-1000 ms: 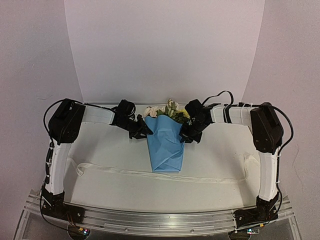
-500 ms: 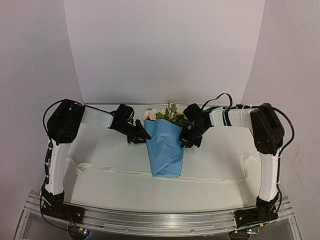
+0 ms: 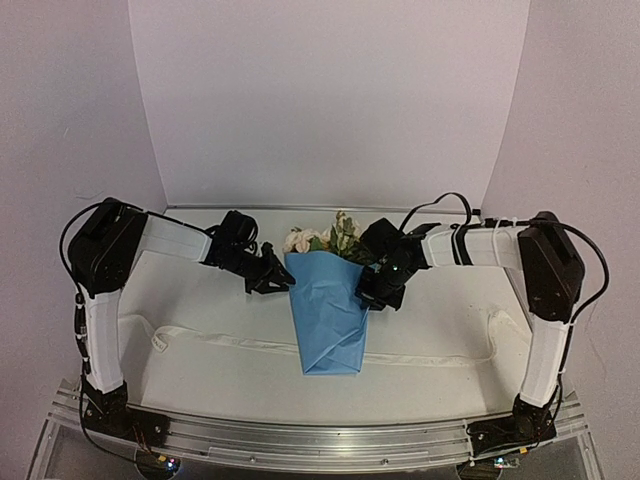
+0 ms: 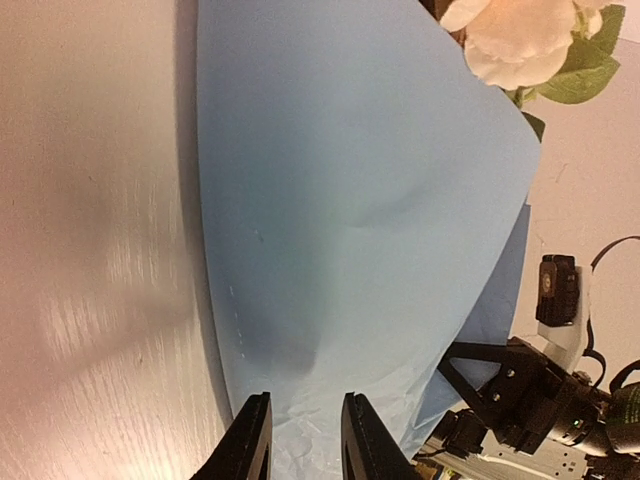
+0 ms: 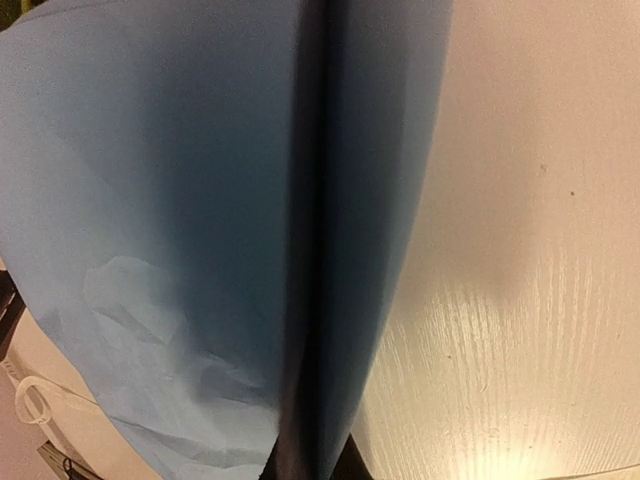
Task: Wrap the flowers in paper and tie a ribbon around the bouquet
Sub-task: Move the folded bouquet to the ribbon.
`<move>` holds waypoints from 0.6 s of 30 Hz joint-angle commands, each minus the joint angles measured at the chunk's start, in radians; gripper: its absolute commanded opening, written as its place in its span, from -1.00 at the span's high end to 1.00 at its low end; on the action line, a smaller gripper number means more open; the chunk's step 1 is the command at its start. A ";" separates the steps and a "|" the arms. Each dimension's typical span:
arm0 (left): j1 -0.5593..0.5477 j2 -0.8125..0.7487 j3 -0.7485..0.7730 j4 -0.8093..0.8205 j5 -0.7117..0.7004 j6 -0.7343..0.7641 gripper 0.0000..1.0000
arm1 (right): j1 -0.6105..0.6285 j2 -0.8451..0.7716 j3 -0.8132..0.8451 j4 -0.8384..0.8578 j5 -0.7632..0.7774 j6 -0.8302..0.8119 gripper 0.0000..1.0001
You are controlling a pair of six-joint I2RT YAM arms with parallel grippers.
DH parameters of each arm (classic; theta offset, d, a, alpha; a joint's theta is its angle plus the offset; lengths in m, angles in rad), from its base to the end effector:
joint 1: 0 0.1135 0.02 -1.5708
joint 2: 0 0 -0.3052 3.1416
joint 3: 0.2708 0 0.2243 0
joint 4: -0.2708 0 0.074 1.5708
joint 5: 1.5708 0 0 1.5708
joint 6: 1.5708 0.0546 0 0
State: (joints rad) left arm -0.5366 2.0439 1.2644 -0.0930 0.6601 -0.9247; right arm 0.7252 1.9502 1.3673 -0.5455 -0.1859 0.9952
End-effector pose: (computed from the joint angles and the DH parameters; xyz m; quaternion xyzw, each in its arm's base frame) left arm 0.3527 -0.2487 0.1862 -0.0626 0.8936 -0.4428 0.0378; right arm 0.2935 0.2736 0.2128 0.1106 0.9653 0.2246 0.0739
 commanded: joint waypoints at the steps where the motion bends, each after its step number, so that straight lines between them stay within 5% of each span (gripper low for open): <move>1: -0.019 -0.102 -0.069 0.061 -0.006 -0.025 0.50 | 0.036 -0.075 -0.051 0.013 0.058 0.057 1.00; 10: -0.025 -0.235 -0.227 0.134 -0.062 -0.062 0.43 | 0.101 -0.120 -0.133 0.051 0.125 0.116 0.96; 12: -0.024 -0.269 -0.252 0.135 -0.093 -0.074 0.34 | 0.106 -0.134 -0.147 0.053 0.139 0.116 0.63; 15: -0.019 -0.330 -0.288 0.124 -0.164 -0.097 0.23 | 0.105 -0.176 -0.172 0.050 0.168 0.091 -0.13; 18: 0.001 -0.399 -0.326 0.100 -0.235 -0.119 0.14 | 0.094 -0.236 -0.186 0.010 0.191 0.046 -0.50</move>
State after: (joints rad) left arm -0.5585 1.7598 0.9739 -0.0149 0.5413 -1.0064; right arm 0.8297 1.8279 1.1910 -0.5047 -0.0674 1.0882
